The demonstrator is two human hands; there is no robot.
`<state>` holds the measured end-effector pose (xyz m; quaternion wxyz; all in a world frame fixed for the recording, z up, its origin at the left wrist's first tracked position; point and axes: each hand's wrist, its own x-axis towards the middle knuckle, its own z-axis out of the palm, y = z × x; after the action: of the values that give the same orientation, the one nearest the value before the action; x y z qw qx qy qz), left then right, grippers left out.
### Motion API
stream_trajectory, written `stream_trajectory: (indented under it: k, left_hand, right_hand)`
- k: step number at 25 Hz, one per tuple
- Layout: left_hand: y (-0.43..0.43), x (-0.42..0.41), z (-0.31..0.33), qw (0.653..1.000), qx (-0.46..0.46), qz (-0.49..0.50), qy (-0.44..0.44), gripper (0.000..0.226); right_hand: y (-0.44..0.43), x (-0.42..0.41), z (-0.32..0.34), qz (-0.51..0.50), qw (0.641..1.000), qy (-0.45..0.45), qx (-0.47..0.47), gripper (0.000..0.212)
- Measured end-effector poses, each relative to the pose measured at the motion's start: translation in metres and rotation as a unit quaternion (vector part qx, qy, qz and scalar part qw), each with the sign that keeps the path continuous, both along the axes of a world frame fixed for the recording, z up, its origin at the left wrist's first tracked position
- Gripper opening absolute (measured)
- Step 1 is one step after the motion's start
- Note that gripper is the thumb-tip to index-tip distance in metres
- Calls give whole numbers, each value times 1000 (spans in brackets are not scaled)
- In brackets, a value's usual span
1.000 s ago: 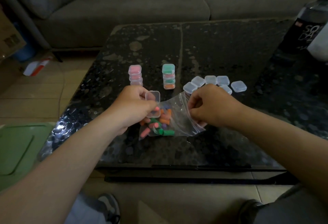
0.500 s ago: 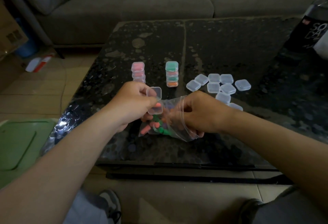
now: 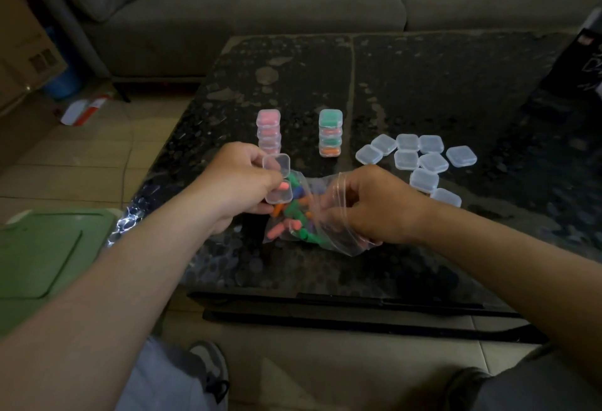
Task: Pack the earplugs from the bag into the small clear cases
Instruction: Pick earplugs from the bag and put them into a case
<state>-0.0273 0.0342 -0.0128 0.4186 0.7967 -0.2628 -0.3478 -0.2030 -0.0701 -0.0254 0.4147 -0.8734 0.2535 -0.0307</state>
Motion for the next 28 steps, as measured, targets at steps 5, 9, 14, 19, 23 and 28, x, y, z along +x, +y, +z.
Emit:
stream_trajectory:
  k: [5, 9, 14, 19, 23, 28]
  left_hand:
    - [5, -4, 6, 998, 24, -17, 53, 16]
    - [9, -9, 10, 994, 12, -18, 110, 17]
    - [8, -13, 9, 991, -11, -19, 131, 15]
    - [6, -16, 8, 991, -15, -13, 131, 15]
    - [5, -16, 7, 991, -12, -12, 129, 18]
    - [7, -15, 6, 991, -14, -16, 132, 17]
  right_hand:
    - [3, 3, -2, 14, 1000, -18, 14, 32]
    - [7, 3, 3, 33, 997, -34, 63, 18]
    - [16, 4, 9, 71, 992, -43, 96, 49]
    - [16, 8, -2, 48, 996, -74, 24, 44]
    - [17, 12, -11, 45, 994, -71, -68, 15]
    - [21, 15, -12, 27, 993, -66, -90, 19]
